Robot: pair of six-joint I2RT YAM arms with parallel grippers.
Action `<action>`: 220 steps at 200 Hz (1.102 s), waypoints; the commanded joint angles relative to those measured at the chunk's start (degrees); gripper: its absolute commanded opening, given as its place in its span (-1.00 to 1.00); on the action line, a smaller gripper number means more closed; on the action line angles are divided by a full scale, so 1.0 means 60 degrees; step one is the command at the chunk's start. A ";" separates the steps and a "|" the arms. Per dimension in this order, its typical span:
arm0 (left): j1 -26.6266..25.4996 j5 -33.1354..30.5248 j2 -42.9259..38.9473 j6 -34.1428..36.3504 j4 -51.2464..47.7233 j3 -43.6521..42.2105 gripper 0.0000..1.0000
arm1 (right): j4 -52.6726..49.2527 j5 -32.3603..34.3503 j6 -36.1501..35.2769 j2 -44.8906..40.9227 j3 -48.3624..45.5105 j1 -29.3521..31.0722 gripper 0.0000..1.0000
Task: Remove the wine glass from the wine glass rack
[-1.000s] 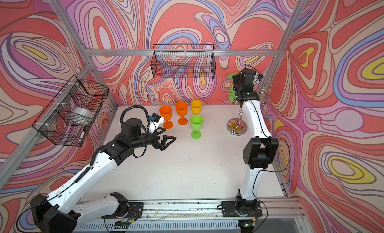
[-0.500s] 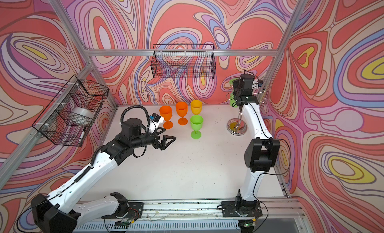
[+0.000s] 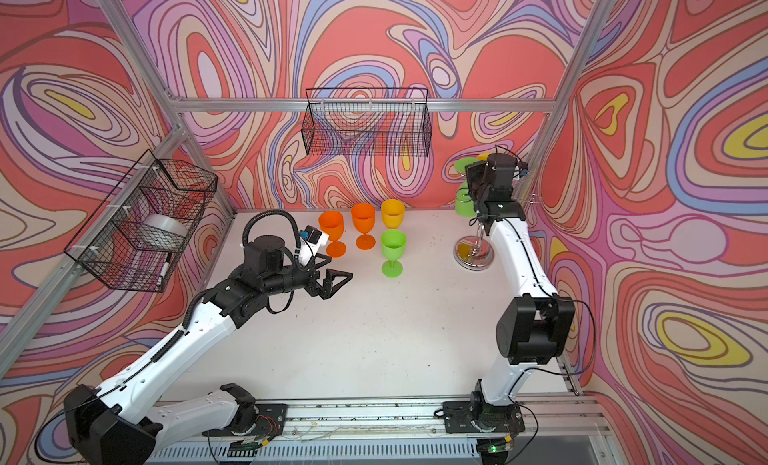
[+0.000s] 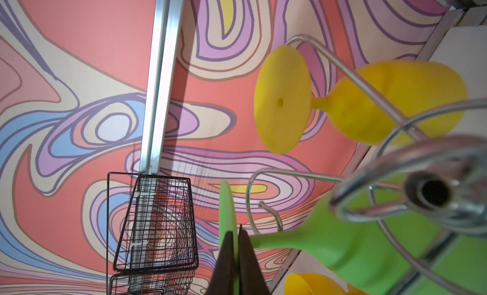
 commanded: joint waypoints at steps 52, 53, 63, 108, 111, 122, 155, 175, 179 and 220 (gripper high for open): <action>0.0130 -0.0041 0.0084 0.0040 0.0022 0.0138 0.95 | 0.1010 -0.2056 -0.0786 -0.0247 -0.0403 0.0273 -1.00; 0.0136 -0.0039 0.0090 0.0039 0.0019 0.0142 0.95 | 0.1014 -0.2093 -0.0815 -0.0242 -0.0386 0.0289 -1.00; 0.0163 -0.0030 0.0122 0.0027 0.0001 0.0150 0.95 | 0.0941 -0.2390 -0.1051 -0.0166 -0.0256 0.0388 -1.00; 0.0496 0.0032 0.0187 -0.0163 0.0029 0.0186 0.94 | 0.1194 -0.3785 -0.2420 -0.0218 -0.0154 0.0900 -1.00; 0.0537 0.0049 0.0197 -0.0189 0.0042 0.0189 0.94 | 0.1214 -0.3901 -0.2512 -0.0233 -0.0162 0.0925 -1.00; 0.0673 0.0094 0.0199 -0.0333 0.0099 0.0176 0.94 | 0.1109 -0.4272 -0.2911 -0.0250 -0.0118 0.1058 -1.00; 0.1051 0.0170 0.0150 -0.0775 0.0148 0.0267 0.93 | 0.0880 -0.5073 -0.4664 -0.0916 -0.0500 0.1562 -1.00; 0.1133 -0.0165 0.0061 -0.1192 0.0078 0.0381 0.93 | 0.0737 -0.5397 -0.5972 -0.1510 -0.0989 0.1969 -1.00; 0.1138 -0.0240 0.0057 -0.1316 0.0036 0.0444 0.93 | 0.0667 -0.5422 -0.6226 -0.1628 -0.1090 0.2068 -1.00; 0.1152 -0.1034 0.0254 -0.2964 -0.1423 0.1640 0.89 | 0.0567 -0.5414 -0.9819 -0.2778 -0.2728 0.3421 -1.00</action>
